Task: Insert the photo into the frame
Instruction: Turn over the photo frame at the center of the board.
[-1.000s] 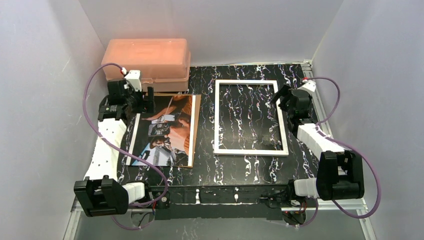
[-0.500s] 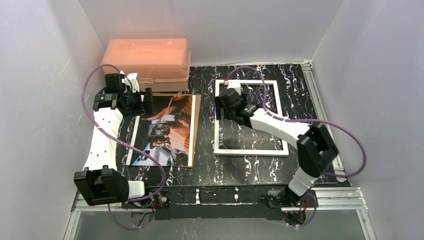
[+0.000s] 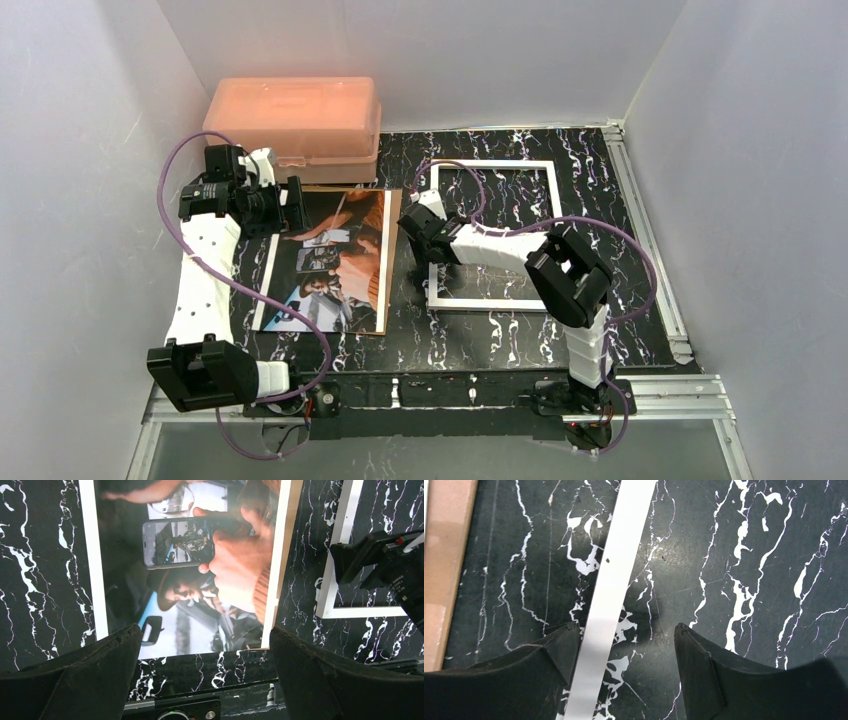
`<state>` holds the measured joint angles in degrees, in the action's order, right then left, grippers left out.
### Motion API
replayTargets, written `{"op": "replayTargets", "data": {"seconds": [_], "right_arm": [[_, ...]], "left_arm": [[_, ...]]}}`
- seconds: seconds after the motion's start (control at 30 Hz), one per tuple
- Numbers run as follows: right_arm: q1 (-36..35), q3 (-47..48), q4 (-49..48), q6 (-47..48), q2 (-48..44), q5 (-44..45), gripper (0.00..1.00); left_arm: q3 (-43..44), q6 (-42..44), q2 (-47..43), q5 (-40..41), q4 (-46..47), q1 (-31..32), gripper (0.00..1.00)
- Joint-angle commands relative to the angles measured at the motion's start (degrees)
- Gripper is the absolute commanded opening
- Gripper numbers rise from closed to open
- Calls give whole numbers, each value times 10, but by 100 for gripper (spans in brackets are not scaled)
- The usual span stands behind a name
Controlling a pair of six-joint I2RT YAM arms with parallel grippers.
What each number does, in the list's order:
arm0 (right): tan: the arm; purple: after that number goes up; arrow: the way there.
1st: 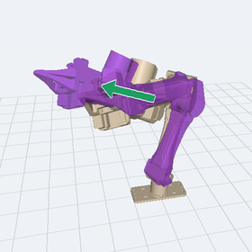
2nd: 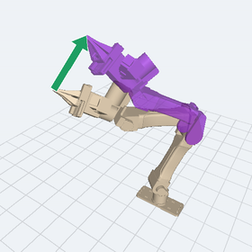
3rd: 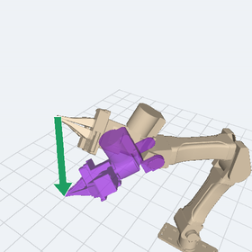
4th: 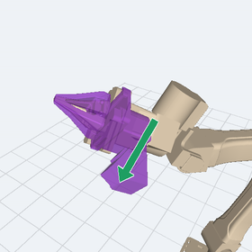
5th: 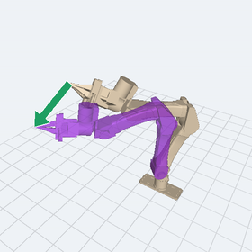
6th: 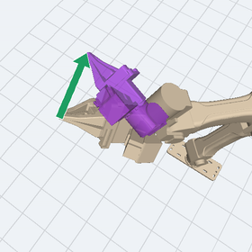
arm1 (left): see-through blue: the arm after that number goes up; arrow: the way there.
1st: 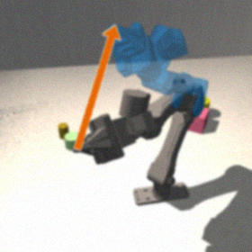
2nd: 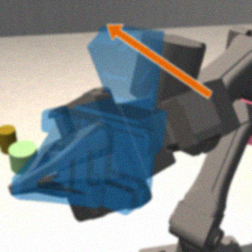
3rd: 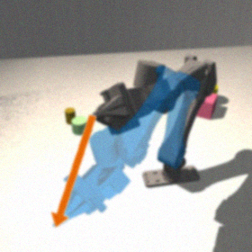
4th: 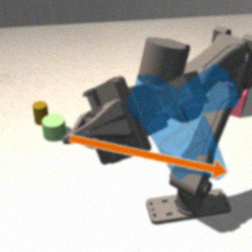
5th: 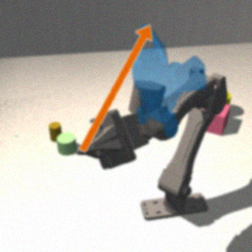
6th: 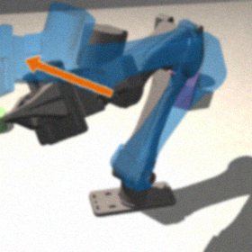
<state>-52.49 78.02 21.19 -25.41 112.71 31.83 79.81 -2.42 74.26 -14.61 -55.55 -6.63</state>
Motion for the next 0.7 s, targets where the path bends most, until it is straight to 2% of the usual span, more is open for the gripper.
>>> {"op": "replayTargets", "data": {"seconds": [0.0, 0.27, 0.43, 0.57, 0.67], "right_arm": [[3, 27, 5, -8, 10, 27, 75], [-3, 31, -8, -19, 46, 25, 67], [-4, 45, 2, -35, 66, 34, 46], [-3, 60, 15, -39, 57, 41, 21], [-4, 83, 28, -43, 33, 44, 11]], "left_arm": [[20, 0, -8, -13, -32, -3, 99], [21, 3, -8, 0, -43, -3, 98], [22, 14, -17, 13, -49, -3, 98], [21, 11, -21, 26, -54, -3, 99], [26, 12, -20, 16, -65, -3, 98]]}}
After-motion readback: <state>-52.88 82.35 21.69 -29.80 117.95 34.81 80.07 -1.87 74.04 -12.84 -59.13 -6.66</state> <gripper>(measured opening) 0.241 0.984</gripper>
